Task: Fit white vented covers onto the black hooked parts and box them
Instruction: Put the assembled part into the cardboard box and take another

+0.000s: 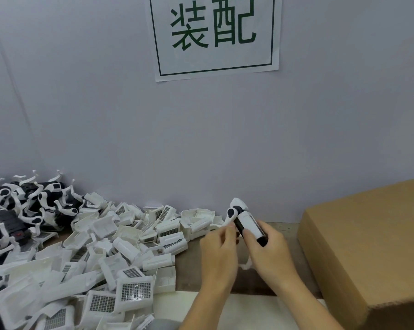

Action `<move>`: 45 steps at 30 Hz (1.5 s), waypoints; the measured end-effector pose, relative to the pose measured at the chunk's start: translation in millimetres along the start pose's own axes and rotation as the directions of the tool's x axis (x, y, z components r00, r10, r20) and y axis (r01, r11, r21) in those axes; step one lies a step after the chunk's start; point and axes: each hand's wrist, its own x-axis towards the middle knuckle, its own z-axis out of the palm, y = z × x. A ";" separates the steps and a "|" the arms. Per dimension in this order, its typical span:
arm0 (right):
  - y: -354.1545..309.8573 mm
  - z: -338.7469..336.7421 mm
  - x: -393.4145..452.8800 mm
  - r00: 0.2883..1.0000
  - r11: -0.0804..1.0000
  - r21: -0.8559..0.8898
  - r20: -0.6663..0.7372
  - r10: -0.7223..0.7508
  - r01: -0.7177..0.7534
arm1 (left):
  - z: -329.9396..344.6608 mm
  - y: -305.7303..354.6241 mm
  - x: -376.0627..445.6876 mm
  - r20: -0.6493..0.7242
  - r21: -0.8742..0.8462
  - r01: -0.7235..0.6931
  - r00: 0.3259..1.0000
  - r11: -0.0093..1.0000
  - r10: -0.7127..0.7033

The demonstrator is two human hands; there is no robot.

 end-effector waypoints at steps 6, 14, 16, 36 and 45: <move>-37.4 -27.1 9.2 0.974 0.928 -0.339 0.209 -0.086 0.155 | -21.8 23.7 20.9 -0.121 -0.078 0.179 0.975 0.981 -0.187; -69.3 -28.5 11.4 0.918 0.847 -0.445 0.380 -0.117 0.292 | -46.5 54.7 34.5 0.129 0.080 0.107 0.985 0.991 -0.117; -69.7 -24.1 9.5 0.911 0.717 -0.592 0.383 -0.149 0.367 | -47.7 56.7 34.9 0.029 0.095 0.091 0.995 0.991 -0.094; -113.3 -138.9 35.2 0.815 0.971 0.224 -0.576 0.065 0.081 | -14.5 26.8 8.1 -0.109 -0.391 0.322 0.914 0.862 -0.391; -95.3 -144.4 41.0 0.847 0.954 0.288 -0.483 0.222 -0.086 | -5.4 5.6 7.9 0.004 -0.298 0.409 0.904 0.862 -0.427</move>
